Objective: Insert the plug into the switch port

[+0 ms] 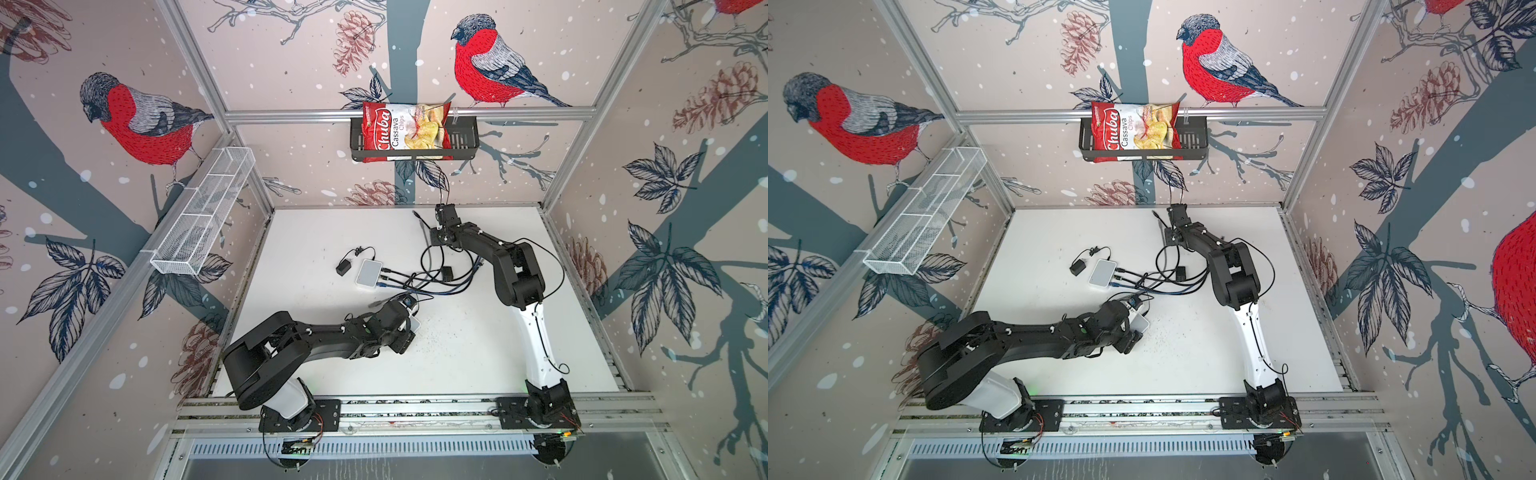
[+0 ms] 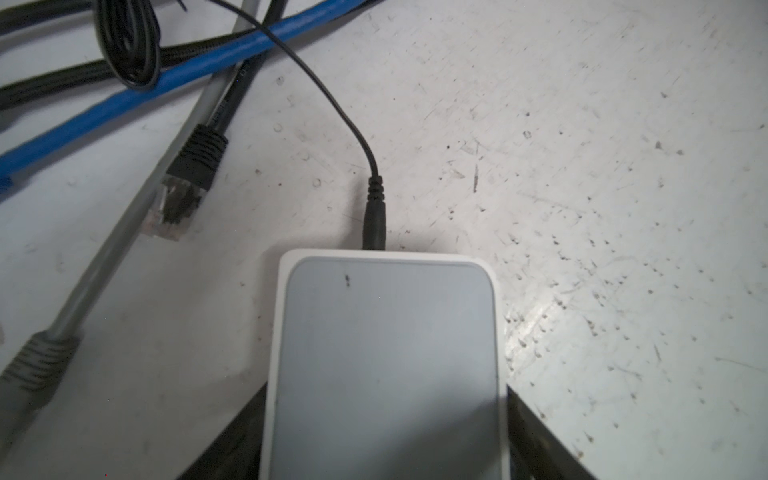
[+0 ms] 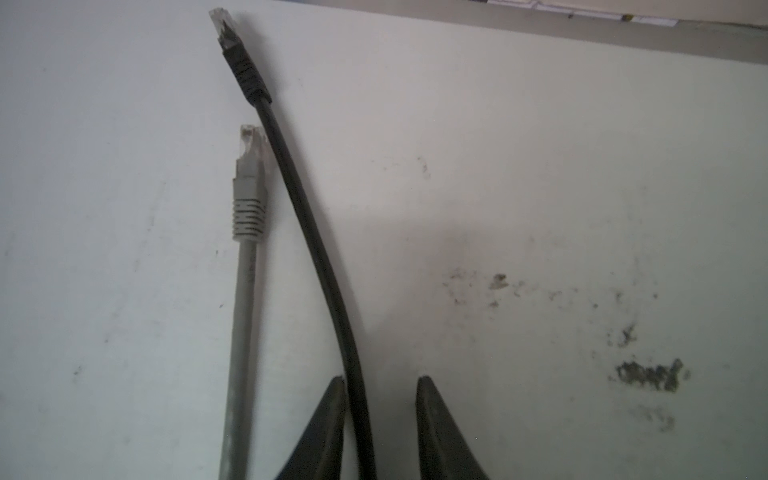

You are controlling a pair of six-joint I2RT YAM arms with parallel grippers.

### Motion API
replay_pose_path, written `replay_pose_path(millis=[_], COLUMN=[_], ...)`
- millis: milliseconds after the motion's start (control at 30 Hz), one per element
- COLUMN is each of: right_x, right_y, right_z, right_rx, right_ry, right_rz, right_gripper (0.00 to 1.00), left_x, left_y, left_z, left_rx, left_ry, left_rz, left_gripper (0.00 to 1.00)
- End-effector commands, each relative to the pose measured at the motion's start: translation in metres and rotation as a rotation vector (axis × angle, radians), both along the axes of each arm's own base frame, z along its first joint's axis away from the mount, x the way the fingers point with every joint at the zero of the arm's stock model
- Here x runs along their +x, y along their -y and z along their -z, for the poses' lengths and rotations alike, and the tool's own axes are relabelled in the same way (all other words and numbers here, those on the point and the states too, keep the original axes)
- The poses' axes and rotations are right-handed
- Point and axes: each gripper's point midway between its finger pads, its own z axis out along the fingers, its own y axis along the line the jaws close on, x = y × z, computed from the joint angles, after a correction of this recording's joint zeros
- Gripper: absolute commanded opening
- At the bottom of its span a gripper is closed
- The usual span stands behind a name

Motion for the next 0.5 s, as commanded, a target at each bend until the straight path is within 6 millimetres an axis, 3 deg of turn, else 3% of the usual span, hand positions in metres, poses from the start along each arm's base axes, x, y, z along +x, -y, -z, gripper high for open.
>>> replay_pose_path(millis=[0, 200, 333, 467], right_x=[-0.004, -0.005, -0.002, 0.002], right_y=[0.012, 0.018, 0.031, 0.055], right_z=[0.013, 0.017, 0.009, -0.017], right_rx=[-0.068, -0.083, -0.069, -0.005], right_ry=[-0.033, -0.034, -0.003, 0.055], right_rz=[0.022, 0.039, 0.098, 0.192], right_gripper=[0.20, 0.01, 0.00, 0.00], left_x=[-0.010, 0.001, 0.009, 0.014], left_y=[-0.008, -0.012, -0.018, -0.022], left_z=[0.008, -0.003, -0.008, -0.013], left_rx=[0.027, 0.022, 0.032, 0.030], left_ry=[-0.056, 0.002, 0.038, 0.066], left_rz=[-0.007, -0.062, -0.109, -0.144], left_gripper=[0.76, 0.81, 0.83, 0.84])
